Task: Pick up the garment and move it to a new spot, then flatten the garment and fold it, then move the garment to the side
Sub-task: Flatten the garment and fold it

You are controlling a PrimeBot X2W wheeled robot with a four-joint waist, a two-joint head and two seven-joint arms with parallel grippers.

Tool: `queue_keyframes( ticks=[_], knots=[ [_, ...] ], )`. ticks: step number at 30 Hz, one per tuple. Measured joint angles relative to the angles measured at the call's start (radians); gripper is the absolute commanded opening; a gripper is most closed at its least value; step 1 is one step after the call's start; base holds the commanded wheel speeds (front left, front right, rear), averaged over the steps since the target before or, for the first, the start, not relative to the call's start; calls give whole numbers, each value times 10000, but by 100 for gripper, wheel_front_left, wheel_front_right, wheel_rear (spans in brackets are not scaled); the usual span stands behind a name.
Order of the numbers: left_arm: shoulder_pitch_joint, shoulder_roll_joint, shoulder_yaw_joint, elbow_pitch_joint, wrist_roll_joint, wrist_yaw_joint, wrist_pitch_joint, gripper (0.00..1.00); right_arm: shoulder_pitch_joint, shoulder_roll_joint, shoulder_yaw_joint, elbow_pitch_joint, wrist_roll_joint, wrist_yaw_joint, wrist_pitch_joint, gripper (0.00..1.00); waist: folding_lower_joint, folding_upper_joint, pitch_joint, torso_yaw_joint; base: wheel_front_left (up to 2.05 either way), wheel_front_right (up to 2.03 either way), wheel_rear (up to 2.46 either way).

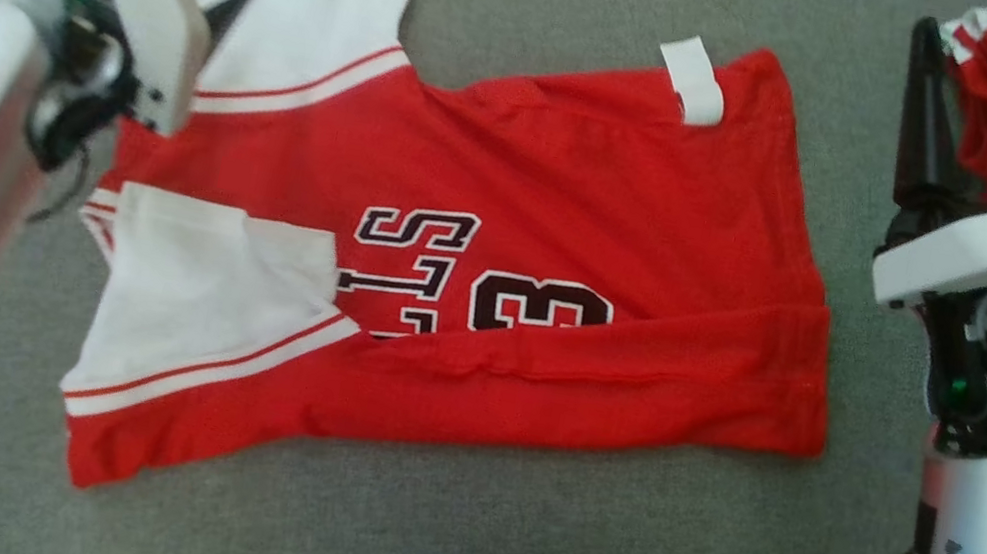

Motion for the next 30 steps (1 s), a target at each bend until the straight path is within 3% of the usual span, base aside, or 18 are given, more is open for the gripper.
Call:
queue_keyframes(
  ticks=[6,20,29,30],
  knots=[
    [-1072,522,-880,1120,-516,0,-77,100,-268,-4,359,-188,188,0,-2,100,0,0,595,-366,0,0,0],
    [-2348,558,-1950,2813,-1595,0,-328,100,-533,-4,612,-591,368,0,-4,100,0,0,1559,-822,0,0,0],
    [-2880,581,-2334,3346,-2393,-2,138,100,-692,-4,596,-688,397,0,-6,100,0,0,1801,-1012,0,0,0],
    [-2892,581,-2399,3333,-2514,2,251,91,-713,-4,568,-688,395,0,-6,100,0,0,1805,-1013,0,0,0]
  ],
)
